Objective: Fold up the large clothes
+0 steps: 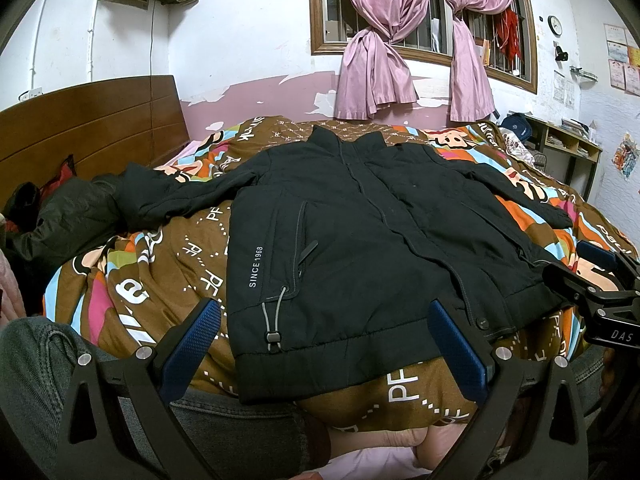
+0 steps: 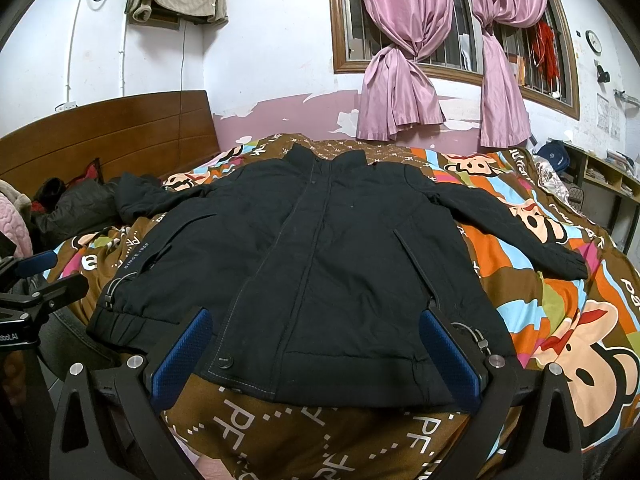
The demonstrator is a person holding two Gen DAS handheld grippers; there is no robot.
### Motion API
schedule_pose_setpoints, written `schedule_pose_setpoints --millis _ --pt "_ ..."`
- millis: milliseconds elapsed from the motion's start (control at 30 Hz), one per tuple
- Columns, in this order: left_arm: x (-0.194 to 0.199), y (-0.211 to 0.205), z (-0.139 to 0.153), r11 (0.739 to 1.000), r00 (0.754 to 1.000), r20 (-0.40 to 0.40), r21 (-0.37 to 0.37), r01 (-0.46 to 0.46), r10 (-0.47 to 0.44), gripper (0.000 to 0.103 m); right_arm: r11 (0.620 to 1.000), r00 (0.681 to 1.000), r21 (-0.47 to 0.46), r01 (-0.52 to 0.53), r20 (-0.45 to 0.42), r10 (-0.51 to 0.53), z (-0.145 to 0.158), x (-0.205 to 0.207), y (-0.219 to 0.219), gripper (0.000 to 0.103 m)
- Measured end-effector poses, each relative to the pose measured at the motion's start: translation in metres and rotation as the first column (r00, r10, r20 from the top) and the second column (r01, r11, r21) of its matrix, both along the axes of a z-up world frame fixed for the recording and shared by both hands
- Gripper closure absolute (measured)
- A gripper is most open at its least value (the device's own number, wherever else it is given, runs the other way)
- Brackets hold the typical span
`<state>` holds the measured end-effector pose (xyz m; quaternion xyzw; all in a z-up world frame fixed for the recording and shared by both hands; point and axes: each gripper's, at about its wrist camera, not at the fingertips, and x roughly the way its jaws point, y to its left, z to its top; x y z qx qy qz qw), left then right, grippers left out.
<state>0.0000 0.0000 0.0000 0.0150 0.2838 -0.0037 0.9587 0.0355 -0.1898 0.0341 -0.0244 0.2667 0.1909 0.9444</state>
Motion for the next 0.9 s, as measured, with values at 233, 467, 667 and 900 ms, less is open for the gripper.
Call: schedule_pose_setpoints --millis 233,467,667,900 --pt "0.0001 -0.0001 -0.0002 1.000 1.000 -0.001 0.001 0.000 0.000 0.002 1.000 1.000 0.000 0.000 0.000 0.000 -0.0034 0.0001 0.0003 0.000" --pt "0.0000 0.0000 0.0000 1.000 1.000 -0.001 0.001 0.000 0.000 0.002 1.000 1.000 0.000 0.000 -0.002 0.000 -0.0020 0.0001 0.0021 0.000" --pt "-0.0001 -0.0001 0.0000 1.000 1.000 0.000 0.001 0.000 0.000 0.002 1.000 1.000 0.000 0.000 -0.004 0.000 -0.0010 0.0000 0.0039 0.000" --pt "0.0001 0.0000 0.0000 1.000 1.000 -0.001 0.001 0.000 0.000 0.002 1.000 1.000 0.001 0.000 -0.004 0.000 -0.0018 0.0001 0.0045 0.000"
